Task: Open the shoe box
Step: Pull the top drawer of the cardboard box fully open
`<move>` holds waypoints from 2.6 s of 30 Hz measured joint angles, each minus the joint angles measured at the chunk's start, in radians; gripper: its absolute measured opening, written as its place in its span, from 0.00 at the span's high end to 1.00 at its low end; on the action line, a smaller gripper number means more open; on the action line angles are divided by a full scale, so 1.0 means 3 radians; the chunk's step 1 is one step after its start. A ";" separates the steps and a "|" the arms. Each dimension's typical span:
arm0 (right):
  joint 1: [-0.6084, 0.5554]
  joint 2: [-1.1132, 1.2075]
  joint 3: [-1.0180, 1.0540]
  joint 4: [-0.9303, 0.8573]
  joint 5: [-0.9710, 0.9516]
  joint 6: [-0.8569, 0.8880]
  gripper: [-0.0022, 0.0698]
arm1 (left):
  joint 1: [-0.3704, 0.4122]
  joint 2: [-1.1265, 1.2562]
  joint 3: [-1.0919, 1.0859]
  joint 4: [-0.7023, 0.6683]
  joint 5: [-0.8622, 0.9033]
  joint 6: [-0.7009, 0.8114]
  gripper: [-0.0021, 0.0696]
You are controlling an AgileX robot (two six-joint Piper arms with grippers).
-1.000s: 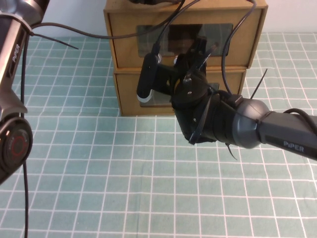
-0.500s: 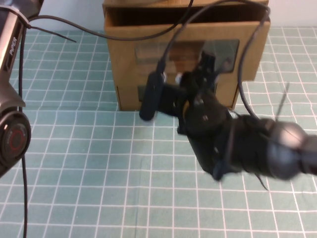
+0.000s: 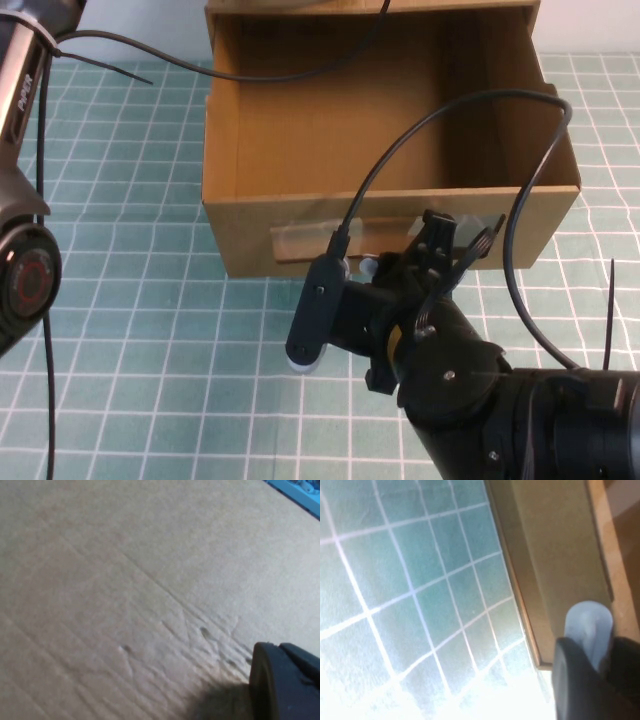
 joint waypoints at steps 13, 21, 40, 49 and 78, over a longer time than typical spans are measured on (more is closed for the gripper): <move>0.0025 -0.0058 -0.0138 0.0110 -0.0151 0.0469 0.46 | 0.0007 -0.0032 0.0000 -0.0004 -0.0019 -0.0015 0.98; 0.0025 -0.0648 -0.0152 0.0817 -0.0945 0.0070 0.38 | 0.0039 -0.0222 -0.0252 0.0213 0.0085 -0.0050 0.98; 0.0025 -0.3176 -0.0433 0.1449 0.0529 -0.1028 0.96 | 0.0041 -0.1627 -0.0559 0.0201 0.0138 -0.0661 0.98; 0.0025 -0.4054 0.0103 0.2557 0.0907 -0.1827 0.99 | 0.0041 -0.1956 -0.0454 0.0201 0.0155 -0.0776 0.98; 0.0025 -0.4414 0.1608 0.3302 0.0926 -0.1883 0.99 | 0.0041 -0.5142 0.4915 0.0828 0.0135 -0.0351 0.98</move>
